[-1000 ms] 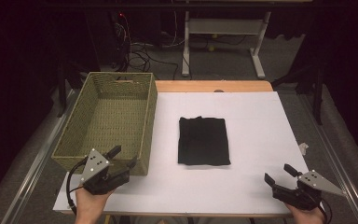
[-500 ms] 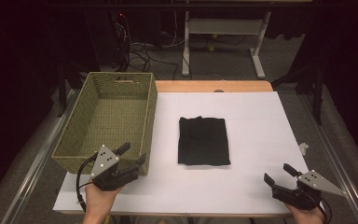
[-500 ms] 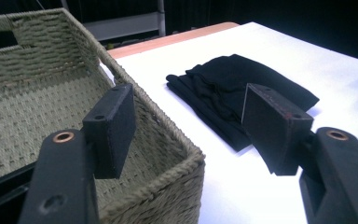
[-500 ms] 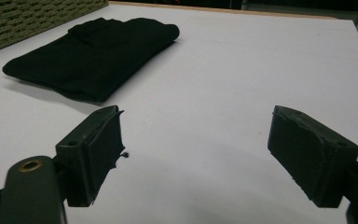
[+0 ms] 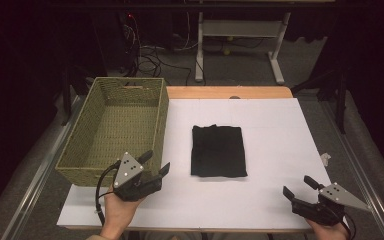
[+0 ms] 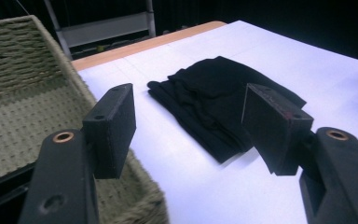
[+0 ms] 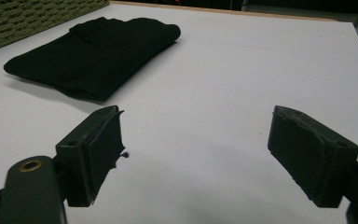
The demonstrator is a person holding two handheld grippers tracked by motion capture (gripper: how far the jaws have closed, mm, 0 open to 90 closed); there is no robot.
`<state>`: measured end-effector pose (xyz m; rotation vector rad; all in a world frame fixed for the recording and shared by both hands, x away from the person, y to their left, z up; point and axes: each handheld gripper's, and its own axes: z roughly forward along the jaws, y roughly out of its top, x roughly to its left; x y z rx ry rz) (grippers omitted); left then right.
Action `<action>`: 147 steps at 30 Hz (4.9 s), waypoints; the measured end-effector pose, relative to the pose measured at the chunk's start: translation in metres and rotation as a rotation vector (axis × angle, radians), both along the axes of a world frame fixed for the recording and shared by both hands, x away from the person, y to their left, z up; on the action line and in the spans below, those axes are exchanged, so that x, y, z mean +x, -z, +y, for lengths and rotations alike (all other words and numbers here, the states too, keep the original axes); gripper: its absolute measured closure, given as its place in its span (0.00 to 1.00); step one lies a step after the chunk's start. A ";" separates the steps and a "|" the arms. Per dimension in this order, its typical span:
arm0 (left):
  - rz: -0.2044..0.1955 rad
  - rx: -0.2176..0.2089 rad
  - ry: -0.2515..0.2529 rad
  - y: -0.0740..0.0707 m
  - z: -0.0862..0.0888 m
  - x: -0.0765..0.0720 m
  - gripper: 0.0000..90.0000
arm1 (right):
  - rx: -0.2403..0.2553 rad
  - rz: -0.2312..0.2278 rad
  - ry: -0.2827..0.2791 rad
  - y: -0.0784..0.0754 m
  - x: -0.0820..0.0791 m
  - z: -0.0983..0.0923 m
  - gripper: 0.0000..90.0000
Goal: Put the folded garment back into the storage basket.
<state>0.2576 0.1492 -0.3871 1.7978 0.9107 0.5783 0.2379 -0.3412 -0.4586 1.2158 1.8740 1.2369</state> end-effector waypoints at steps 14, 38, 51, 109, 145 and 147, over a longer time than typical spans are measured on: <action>0.021 0.006 0.042 0.005 -0.024 0.006 0.36 | 0.004 0.001 0.000 0.000 0.000 0.000 0.20; 0.054 0.028 0.088 0.014 -0.060 0.018 0.36 | 0.024 -0.010 0.009 0.000 -0.001 -0.002 0.20; 0.138 0.091 0.091 0.016 -0.082 0.032 0.36 | 0.021 -0.016 0.009 -0.001 -0.002 -0.001 0.20; 0.517 0.204 -0.048 0.054 -0.141 0.161 0.16 | 0.019 -0.011 -0.007 0.000 -0.001 0.000 0.20; 0.567 0.191 -0.050 0.073 -0.139 0.175 0.13 | 0.019 -0.007 -0.013 0.000 0.000 0.001 0.20; 0.564 0.192 -0.044 0.072 -0.140 0.174 0.16 | 0.018 -0.007 -0.013 0.000 0.000 0.001 0.20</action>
